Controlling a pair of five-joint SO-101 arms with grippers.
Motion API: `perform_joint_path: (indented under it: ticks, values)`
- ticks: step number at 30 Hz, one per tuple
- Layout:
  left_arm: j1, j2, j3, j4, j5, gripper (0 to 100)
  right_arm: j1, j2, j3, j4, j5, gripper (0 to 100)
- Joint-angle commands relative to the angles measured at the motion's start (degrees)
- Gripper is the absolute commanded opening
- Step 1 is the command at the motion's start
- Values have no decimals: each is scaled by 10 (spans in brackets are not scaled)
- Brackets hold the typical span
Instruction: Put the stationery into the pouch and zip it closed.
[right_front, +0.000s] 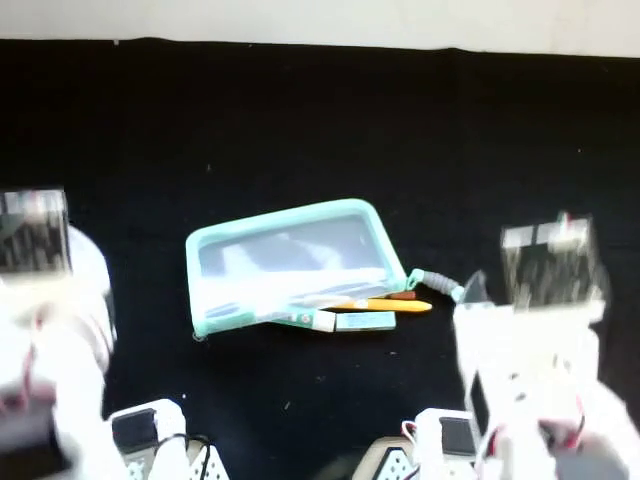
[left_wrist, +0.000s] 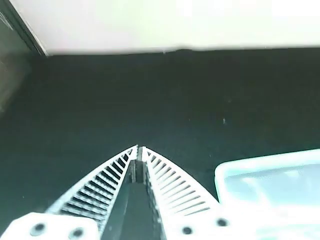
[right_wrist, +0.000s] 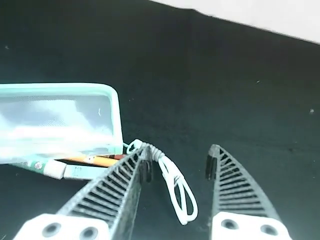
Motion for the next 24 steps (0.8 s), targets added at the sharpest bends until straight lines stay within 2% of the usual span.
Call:
perform_joint_path:
  ticks: [1,3,5,9,11,17,24]
  values:
    - [7,155,-73,40,-26,11,0,185,-121,11,-12,197]
    - [19,215,-85,63,-72,11,0,237,-119,12,-32,198]
    - [48,255,-86,71,-104,11,0,263,-89,12,-19,199]
    - [111,299,-88,70,-141,18,21,263,17,10,-15,199]
    - [141,313,-89,70,-147,59,33,261,73,-1,-10,199]
    - [175,361,-78,70,-144,268,125,260,235,-106,82,199]
    - [177,397,-74,74,-143,266,182,259,298,-157,187,199]
